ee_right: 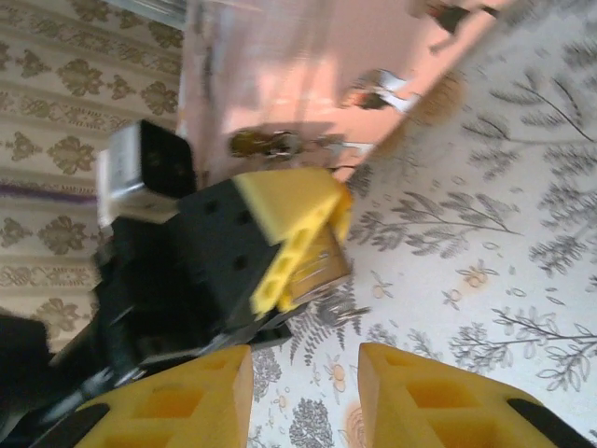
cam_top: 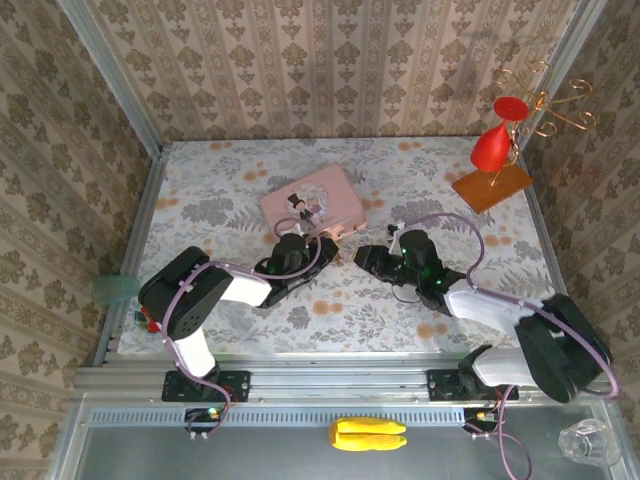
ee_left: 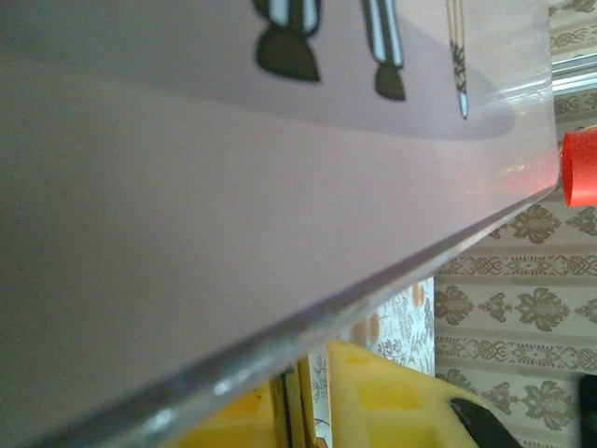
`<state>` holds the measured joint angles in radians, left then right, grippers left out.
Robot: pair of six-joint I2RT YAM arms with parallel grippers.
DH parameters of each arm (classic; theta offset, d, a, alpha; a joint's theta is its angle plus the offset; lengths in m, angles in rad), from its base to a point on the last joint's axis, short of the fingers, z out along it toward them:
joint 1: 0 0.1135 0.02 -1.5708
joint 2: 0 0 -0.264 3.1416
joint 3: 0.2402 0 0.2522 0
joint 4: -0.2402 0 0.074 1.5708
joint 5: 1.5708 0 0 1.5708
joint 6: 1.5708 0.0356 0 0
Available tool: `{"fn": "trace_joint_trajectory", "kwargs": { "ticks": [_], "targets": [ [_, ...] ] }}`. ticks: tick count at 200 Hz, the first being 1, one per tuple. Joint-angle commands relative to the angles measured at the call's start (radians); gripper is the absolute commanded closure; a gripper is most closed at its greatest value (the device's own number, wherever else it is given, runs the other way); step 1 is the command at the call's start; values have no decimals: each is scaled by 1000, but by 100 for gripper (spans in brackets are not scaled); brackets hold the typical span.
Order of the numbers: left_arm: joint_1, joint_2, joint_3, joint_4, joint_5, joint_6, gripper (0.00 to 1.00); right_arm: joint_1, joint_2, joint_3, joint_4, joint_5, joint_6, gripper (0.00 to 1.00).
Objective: Unlock a padlock with a key
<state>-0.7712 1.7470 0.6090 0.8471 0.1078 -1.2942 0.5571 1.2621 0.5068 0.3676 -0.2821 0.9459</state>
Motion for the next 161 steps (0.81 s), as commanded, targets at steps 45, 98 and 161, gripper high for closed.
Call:
{"fn": "trace_joint_trajectory", "kwargs": {
  "ticks": [45, 98, 161],
  "targets": [
    [33, 9, -6, -20, 44, -52, 100, 275, -148, -78, -30, 405, -739, 65],
    [25, -10, 3, -54, 73, -38, 100, 309, -35, -175, 215, 447, -965, 62],
    [19, -17, 2, -47, 78, -33, 100, 356, 107, -123, 323, 508, -1090, 61]
  ]
}}
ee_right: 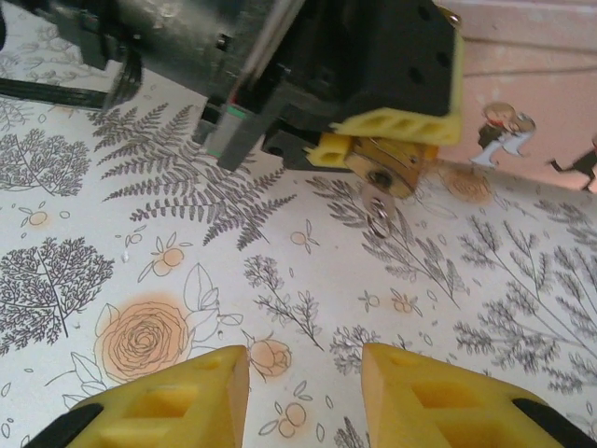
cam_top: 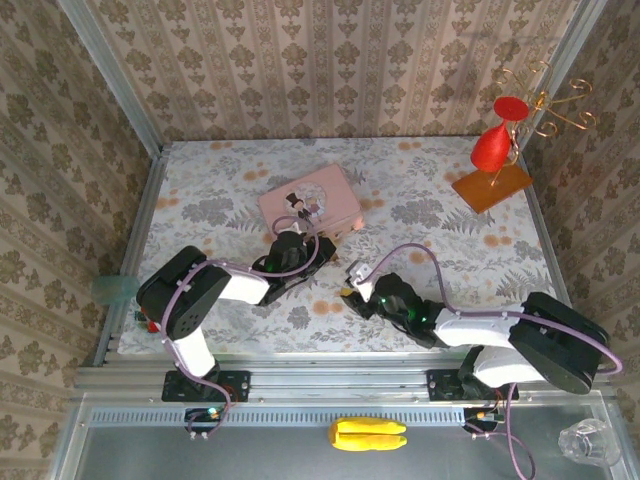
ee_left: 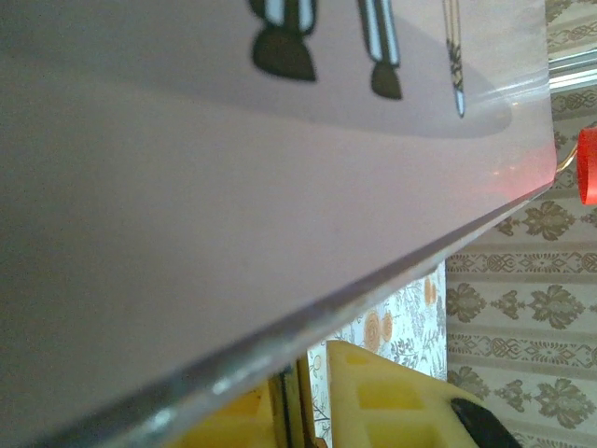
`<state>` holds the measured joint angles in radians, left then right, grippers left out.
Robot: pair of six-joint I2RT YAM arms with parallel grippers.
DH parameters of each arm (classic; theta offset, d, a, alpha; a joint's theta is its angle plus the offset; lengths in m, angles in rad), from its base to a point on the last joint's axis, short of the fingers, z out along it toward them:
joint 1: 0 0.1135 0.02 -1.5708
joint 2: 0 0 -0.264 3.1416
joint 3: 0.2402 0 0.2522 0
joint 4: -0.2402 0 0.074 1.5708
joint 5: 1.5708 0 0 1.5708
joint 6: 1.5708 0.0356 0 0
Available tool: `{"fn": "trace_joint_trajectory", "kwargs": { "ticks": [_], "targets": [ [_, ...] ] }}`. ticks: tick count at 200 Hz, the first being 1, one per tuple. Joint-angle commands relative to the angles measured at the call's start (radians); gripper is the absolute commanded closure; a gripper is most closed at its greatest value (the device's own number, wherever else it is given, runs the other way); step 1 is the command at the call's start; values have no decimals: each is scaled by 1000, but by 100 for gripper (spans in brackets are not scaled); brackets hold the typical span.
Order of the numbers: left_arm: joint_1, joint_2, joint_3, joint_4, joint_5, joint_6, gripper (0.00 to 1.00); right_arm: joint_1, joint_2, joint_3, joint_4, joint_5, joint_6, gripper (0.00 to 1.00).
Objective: Unlock a padlock with a key
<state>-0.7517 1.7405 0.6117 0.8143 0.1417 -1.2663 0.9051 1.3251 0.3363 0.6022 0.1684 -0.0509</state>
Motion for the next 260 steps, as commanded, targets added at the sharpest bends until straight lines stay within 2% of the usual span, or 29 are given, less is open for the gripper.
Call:
{"fn": "trace_joint_trajectory", "kwargs": {
  "ticks": [1, 80, 207, 260],
  "targets": [
    [-1, -10, -1, -14, 44, -61, 100, 8, 46, 48, 90, 58, -95, 62],
    [-21, -24, -13, 2, 44, -73, 100, 6, 226, 123, 179, 161, -147, 64],
    [-41, -40, -21, -11, 32, -81, 100, 6, 332, 179, 203, 228, -96, 73],
    [-66, -53, -16, -53, 12, -72, 100, 7, 342, 197, 188, 242, -58, 81]
  ]
}}
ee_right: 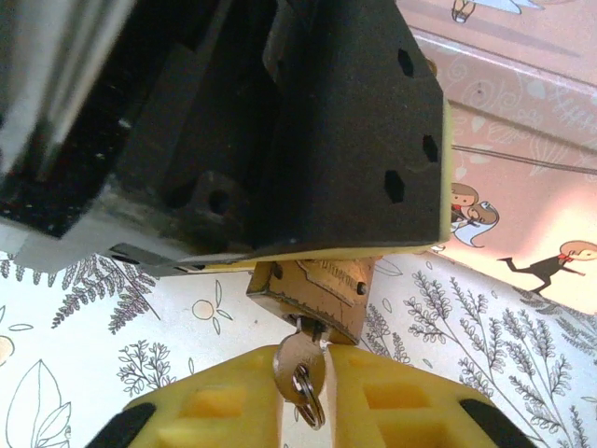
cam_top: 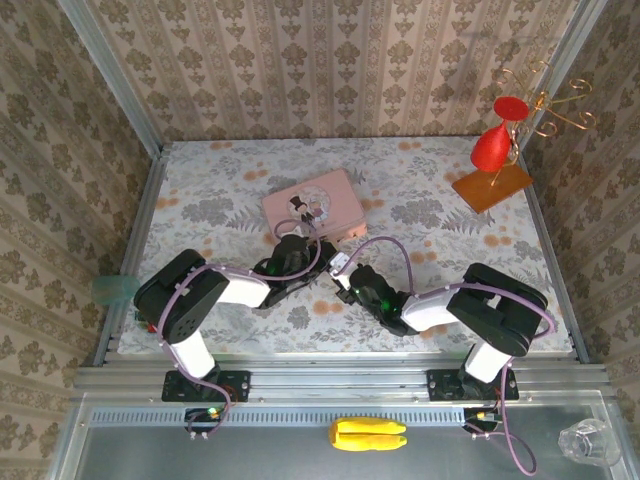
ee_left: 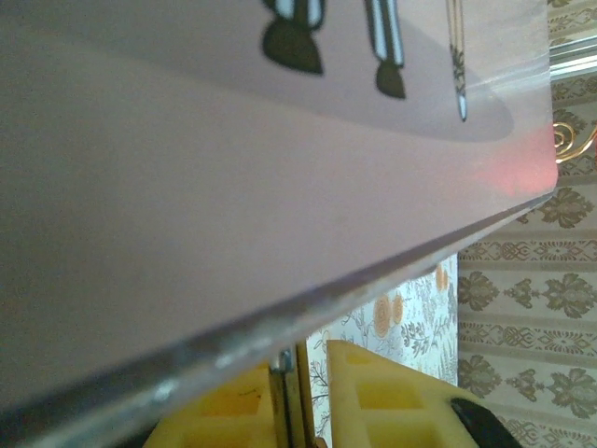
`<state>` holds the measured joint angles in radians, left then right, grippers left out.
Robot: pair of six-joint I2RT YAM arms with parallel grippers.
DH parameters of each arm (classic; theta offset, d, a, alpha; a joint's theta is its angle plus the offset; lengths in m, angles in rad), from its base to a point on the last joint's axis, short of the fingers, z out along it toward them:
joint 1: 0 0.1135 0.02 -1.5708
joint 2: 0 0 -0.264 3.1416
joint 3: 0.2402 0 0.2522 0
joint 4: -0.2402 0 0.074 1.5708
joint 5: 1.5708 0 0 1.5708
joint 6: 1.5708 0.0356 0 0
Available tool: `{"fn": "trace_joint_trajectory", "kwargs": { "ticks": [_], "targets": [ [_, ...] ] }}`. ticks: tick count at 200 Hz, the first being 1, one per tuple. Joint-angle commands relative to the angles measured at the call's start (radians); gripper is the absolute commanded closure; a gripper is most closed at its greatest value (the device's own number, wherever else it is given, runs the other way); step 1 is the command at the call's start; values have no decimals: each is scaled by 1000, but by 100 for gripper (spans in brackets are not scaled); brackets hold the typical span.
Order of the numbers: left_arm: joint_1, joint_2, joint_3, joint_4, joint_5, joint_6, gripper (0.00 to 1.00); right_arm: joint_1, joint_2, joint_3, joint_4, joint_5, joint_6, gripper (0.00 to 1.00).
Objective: Unlock a padlock with a key
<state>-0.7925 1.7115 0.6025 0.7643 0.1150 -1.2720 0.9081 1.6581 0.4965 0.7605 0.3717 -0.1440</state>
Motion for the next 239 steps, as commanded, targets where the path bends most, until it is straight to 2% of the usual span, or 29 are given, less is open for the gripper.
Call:
{"fn": "trace_joint_trajectory", "kwargs": {
  "ticks": [1, 47, 86, 99, 122, 165, 194, 239],
  "targets": [
    [-26, -24, -6, -3, 39, -66, 100, 4, 9, 38, 28, 38, 38, 81],
    [-40, -6, 11, -5, 37, -66, 100, 3, -6, 39, 22, 32, 147, 88],
    [-41, 3, 14, 9, 39, -61, 100, -8, -55, 32, -18, -28, 368, 93],
    [-40, 4, 11, 10, 38, -56, 100, -37, -75, 24, -43, -105, 485, 94],
    [-36, 7, 11, 12, 42, -44, 100, -116, -80, 58, -196, -281, 669, 95],
    [-28, 21, 3, 39, 37, -41, 100, -260, -47, -24, -65, -543, 949, 98],
    [-27, 41, 9, 59, 51, -46, 98, -272, -17, -21, -24, -605, 1030, 100],
    [-27, 41, 6, 52, 48, -49, 83, -272, -9, -15, -45, -596, 1020, 100]
  ]
}}
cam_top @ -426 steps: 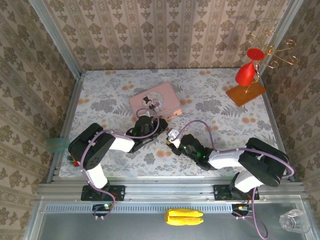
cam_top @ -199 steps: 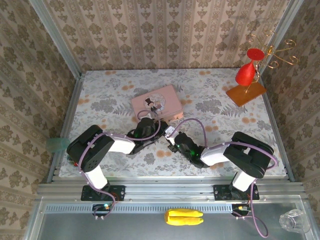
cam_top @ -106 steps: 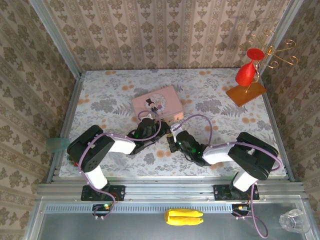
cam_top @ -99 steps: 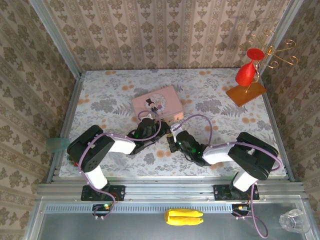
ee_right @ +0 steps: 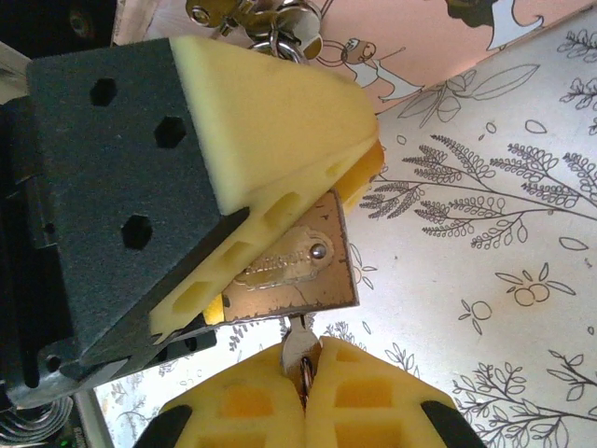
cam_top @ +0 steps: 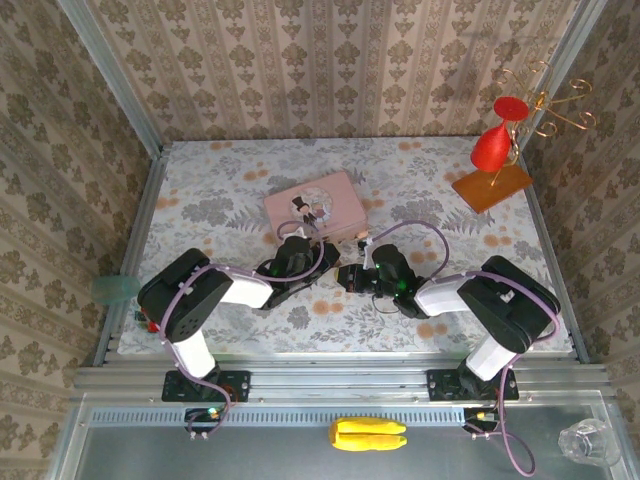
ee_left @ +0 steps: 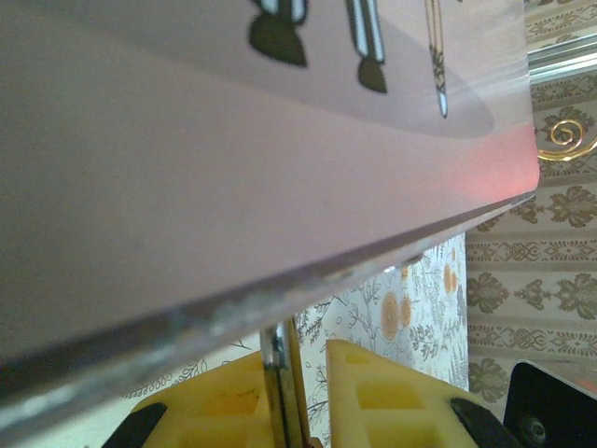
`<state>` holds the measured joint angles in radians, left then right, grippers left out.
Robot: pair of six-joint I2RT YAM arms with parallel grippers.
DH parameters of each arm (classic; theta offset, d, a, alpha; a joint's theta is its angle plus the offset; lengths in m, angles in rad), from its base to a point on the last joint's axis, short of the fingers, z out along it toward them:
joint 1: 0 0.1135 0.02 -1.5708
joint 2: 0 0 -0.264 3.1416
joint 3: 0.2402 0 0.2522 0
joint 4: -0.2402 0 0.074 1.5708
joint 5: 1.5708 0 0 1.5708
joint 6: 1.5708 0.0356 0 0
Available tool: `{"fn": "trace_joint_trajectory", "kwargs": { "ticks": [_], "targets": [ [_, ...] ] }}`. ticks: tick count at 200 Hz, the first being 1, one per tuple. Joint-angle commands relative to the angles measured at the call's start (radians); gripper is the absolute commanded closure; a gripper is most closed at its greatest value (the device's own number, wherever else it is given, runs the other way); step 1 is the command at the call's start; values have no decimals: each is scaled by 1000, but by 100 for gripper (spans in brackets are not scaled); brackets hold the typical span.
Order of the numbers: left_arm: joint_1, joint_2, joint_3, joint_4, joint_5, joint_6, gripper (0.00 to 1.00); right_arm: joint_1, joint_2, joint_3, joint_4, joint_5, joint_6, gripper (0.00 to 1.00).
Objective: Unlock a padlock with a key
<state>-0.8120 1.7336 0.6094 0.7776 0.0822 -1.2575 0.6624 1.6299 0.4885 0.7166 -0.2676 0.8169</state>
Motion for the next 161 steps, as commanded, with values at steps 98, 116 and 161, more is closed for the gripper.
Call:
{"fn": "trace_joint_trajectory", "kwargs": {
  "ticks": [98, 116, 161],
  "targets": [
    [2, -36, -5, -120, 51, -39, 54, -26, 2, -13, -52, 68, 19, 100],
    [8, -46, -5, -143, 47, -36, 50, -26, 2, -14, -54, 70, 20, 100],
    [14, -47, -16, -148, 49, -42, 47, -26, 2, -22, -57, 70, 29, 100]
  ]
}}
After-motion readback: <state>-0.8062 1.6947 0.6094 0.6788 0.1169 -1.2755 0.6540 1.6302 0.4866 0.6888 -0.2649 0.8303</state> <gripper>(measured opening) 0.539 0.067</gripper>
